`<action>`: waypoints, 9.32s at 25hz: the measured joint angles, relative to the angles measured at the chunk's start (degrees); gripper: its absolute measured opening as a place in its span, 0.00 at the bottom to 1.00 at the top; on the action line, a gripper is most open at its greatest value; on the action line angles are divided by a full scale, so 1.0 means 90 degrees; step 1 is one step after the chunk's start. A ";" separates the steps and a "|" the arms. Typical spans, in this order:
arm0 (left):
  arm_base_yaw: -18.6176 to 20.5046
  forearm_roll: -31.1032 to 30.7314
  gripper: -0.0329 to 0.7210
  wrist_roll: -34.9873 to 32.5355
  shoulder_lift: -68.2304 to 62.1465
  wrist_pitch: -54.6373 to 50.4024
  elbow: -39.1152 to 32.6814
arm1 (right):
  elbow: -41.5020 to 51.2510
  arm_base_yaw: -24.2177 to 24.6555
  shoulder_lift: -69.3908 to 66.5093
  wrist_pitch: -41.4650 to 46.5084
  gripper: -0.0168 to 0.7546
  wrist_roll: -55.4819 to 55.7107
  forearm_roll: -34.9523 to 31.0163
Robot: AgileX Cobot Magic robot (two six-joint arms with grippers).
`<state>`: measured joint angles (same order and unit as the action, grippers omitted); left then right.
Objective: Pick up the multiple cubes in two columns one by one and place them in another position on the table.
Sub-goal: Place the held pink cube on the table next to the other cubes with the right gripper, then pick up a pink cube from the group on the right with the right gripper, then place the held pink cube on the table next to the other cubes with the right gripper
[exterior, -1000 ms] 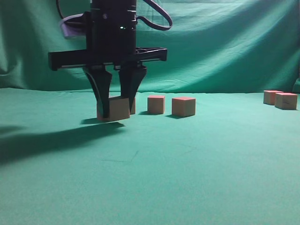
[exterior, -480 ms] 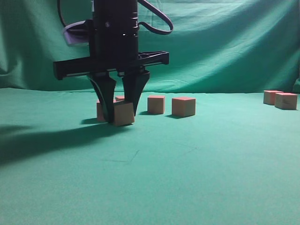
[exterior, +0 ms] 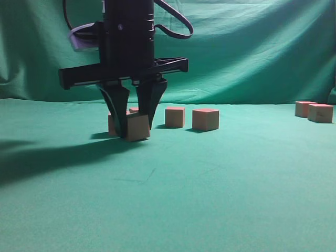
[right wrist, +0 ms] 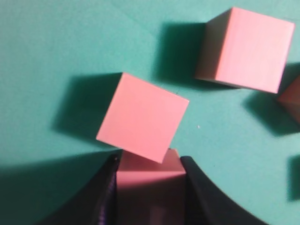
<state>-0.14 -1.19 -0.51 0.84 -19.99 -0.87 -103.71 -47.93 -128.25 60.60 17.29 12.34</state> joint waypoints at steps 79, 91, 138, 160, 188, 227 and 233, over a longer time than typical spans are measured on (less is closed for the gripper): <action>0.0000 0.0000 0.04 0.0000 0.0000 0.0000 0.0000 | 0.1281 0.0228 0.4290 0.1185 0.68 0.0415 0.1493; 0.0000 0.0000 0.04 0.0000 0.0000 0.0000 0.0000 | 0.3288 0.3605 0.5619 0.1198 0.68 0.0302 0.1523; 0.0000 0.0000 0.04 0.0000 0.0000 0.0000 0.0000 | 0.1896 0.6281 0.0967 -0.0888 0.68 -0.1993 -0.0260; 0.0000 0.0000 0.04 0.0000 0.0000 0.0000 0.0000 | 0.1883 0.5736 0.2294 0.0283 0.38 -0.1690 -0.1260; 0.0000 0.0000 0.04 0.0000 0.0000 0.0000 0.0000 | 0.1883 0.0304 0.2255 0.0680 0.38 -0.3976 -0.1341; 0.0000 0.0000 0.04 0.0000 0.0000 0.0000 0.0000 | 0.1767 0.0351 0.1021 -0.0484 0.38 -0.3404 -0.0814; 0.0000 0.0000 0.04 0.0000 0.0000 0.0000 0.0000 | 0.1352 0.0351 0.1021 -0.0124 0.38 -0.3103 -0.0814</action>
<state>-0.14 -1.19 -0.51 0.84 -19.99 -0.87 -91.53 -44.77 -119.06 59.49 -10.63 5.01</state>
